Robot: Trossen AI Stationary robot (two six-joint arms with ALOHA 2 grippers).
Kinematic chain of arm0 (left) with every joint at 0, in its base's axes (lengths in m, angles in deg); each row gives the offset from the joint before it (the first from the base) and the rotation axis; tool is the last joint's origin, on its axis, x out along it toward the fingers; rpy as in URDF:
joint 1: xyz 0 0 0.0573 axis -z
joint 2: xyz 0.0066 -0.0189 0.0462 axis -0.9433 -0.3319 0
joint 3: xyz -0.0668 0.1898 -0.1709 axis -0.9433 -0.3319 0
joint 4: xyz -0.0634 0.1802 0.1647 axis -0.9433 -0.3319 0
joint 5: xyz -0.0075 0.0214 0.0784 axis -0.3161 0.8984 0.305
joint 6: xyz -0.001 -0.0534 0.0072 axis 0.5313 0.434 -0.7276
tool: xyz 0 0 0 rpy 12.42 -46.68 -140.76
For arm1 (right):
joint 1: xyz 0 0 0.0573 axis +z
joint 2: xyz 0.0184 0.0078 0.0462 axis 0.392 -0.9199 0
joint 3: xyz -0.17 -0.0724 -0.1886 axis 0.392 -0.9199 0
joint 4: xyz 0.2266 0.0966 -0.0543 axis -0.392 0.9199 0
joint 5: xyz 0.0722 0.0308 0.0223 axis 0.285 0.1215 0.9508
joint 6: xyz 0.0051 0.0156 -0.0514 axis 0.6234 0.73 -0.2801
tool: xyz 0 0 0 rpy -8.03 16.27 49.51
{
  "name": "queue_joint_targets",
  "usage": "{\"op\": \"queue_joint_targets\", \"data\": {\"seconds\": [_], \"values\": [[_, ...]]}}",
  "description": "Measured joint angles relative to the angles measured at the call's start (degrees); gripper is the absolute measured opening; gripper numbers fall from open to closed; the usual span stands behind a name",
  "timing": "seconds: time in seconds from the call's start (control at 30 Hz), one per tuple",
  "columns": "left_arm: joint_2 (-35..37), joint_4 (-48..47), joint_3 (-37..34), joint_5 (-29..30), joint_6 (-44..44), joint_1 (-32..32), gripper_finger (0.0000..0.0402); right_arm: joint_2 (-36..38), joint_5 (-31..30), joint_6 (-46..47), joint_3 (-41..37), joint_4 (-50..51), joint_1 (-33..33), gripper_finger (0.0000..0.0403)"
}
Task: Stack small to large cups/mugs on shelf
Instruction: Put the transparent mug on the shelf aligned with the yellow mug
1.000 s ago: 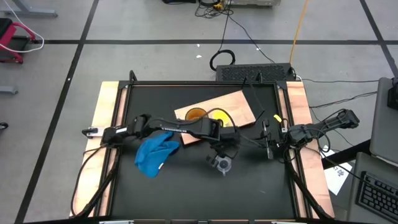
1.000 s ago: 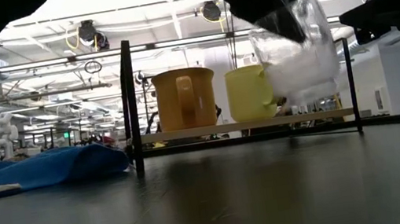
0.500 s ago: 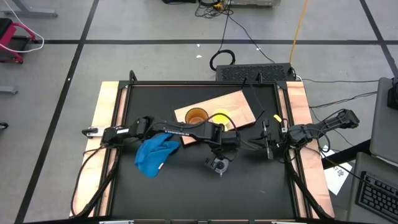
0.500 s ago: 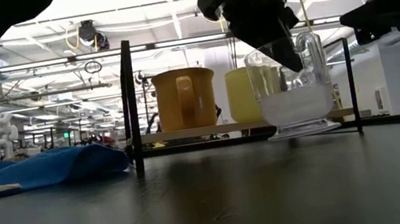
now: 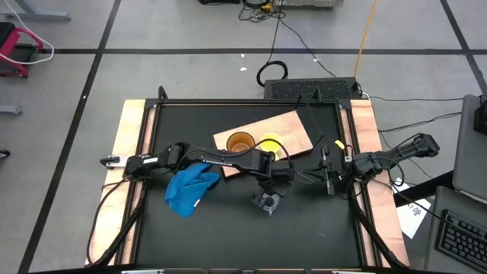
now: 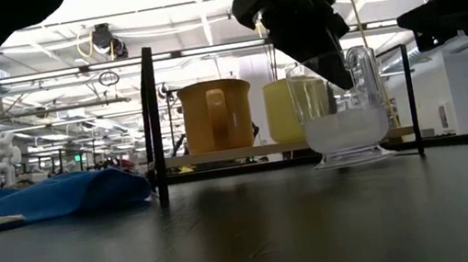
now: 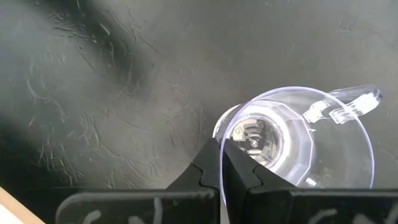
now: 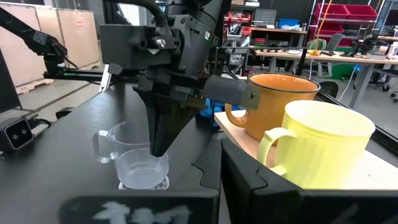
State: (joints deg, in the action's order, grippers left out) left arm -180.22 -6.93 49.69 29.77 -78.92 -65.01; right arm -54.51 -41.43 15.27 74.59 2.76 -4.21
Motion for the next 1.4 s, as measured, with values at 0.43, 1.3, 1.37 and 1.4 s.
{"op": "queue_joint_targets", "data": {"seconds": [0.43, 1.3, 1.37, 1.4], "values": [[0.0, 0.39, -0.01, -0.02, 0.74, 0.0, 0.0, 0.0, 0.0, 0.0, 0.0, 0.03, 0.0, 0.0], [0.35, 3.68, -6.25, -1.33, 1.41, -0.09, 0.0, -0.04, 0.07, 0.04, -0.02, 0.92, 0.0, 0.0], [0.33, 3.66, -6.25, -1.36, 1.41, -0.11, 0.0001, -0.04, 0.07, 0.04, -0.02, 0.94, -0.01, 0.0], [0.32, 3.66, -6.25, -1.39, 1.41, -0.11, 0.0002, -0.04, 0.07, 0.04, -0.02, 0.96, 0.0, 0.0]]}}
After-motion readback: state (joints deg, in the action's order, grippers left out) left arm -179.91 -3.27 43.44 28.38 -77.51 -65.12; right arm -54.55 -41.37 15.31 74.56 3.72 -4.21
